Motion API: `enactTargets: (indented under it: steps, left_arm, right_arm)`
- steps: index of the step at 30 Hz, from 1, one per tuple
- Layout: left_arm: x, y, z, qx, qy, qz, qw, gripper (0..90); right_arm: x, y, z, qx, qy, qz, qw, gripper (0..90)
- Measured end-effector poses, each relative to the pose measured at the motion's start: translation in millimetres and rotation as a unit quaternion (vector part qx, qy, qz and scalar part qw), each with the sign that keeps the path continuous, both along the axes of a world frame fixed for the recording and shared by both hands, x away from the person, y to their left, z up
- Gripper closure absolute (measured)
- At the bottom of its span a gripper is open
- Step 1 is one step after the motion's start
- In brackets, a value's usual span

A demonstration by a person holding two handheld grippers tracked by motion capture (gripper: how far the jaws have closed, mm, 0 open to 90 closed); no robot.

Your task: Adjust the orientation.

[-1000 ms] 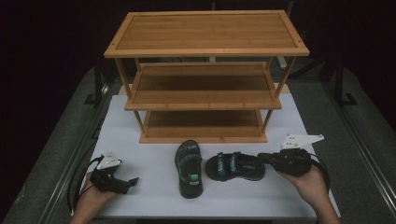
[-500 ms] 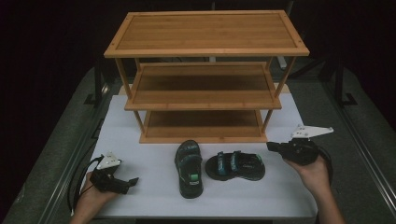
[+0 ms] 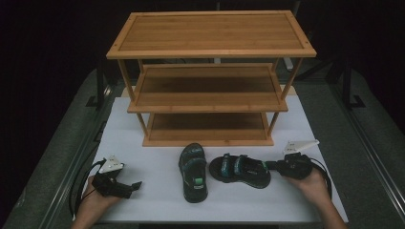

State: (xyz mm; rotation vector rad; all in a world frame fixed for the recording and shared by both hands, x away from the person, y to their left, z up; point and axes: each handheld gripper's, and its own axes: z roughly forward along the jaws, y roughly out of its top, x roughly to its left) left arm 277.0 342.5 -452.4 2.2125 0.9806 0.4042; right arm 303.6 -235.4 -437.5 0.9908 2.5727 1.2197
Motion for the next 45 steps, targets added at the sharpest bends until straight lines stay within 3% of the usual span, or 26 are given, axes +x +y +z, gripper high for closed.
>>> enactTargets:
  steps: [6, 9, 15, 22, 25, 30, 31, 36, 37, 40, 45]
  left_arm:
    - [-0.1, -0.1, -0.1, 0.000, -0.001, 0.000, 1.0000, 0.0]
    - [-0.1, -0.1, -0.1, 0.000, -0.001, 0.000, 1.0000, 0.0]
    - [-0.2, -0.1, -0.1, 0.000, -0.001, 0.000, 1.0000, 0.0]
    - [-0.1, -0.1, -0.1, 0.000, -0.001, 0.000, 1.0000, 0.0]
    - [-0.2, -0.1, -0.1, 0.000, -0.001, 0.000, 1.0000, 0.0]
    - [0.0, -0.1, 0.1, 0.000, 0.000, 0.000, 1.0000, 0.0]
    - [-0.1, -0.2, 0.3, 0.001, 0.000, 0.000, 1.0000, 0.0]
    - [0.2, -0.2, 0.9, -0.001, 0.000, -0.001, 1.0000, 0.0]
    - [0.3, -0.4, 1.2, -0.003, 0.000, -0.003, 1.0000, 0.0]
    - [0.4, -5.1, 6.5, -0.022, 0.000, -0.016, 0.9996, 0.0]
    - [0.1, -28.5, 24.3, -0.034, -0.016, -0.049, 0.9981, 0.0]
  right_arm:
    - [-22.5, 2.2, -1.6, 0.013, 0.008, 0.023, 0.9996, 89.7]
    - [-38.7, 10.5, -1.9, 0.018, 0.014, 0.056, 0.9982, 89.7]
    - [-52.9, 30.1, -2.7, 0.026, 0.021, 0.097, 0.9947, 89.6]
    - [-56.3, 51.7, -2.3, 0.022, 0.017, 0.131, 0.9910, 89.5]
    - [-54.8, 50.3, 1.3, 0.018, 0.013, 0.128, 0.9915, 89.3]
    - [-37.8, 38.6, 26.2, 0.047, -0.019, 0.090, 0.9947, 80.1]
    - [-27.3, 39.5, 35.2, 0.062, -0.029, 0.079, 0.9945, 73.2]
    - [-8.5, 49.8, 45.8, 0.080, -0.039, 0.082, 0.9926, 65.6]
    - [-0.8, 57.3, 47.1, 0.079, -0.039, 0.085, 0.9924, 58.6]
    - [6.2, 65.0, 45.9, 0.072, -0.034, 0.092, 0.9926, 55.6]
    - [13.5, 79.6, 39.3, 0.054, -0.022, 0.102, 0.9931, 57.5]
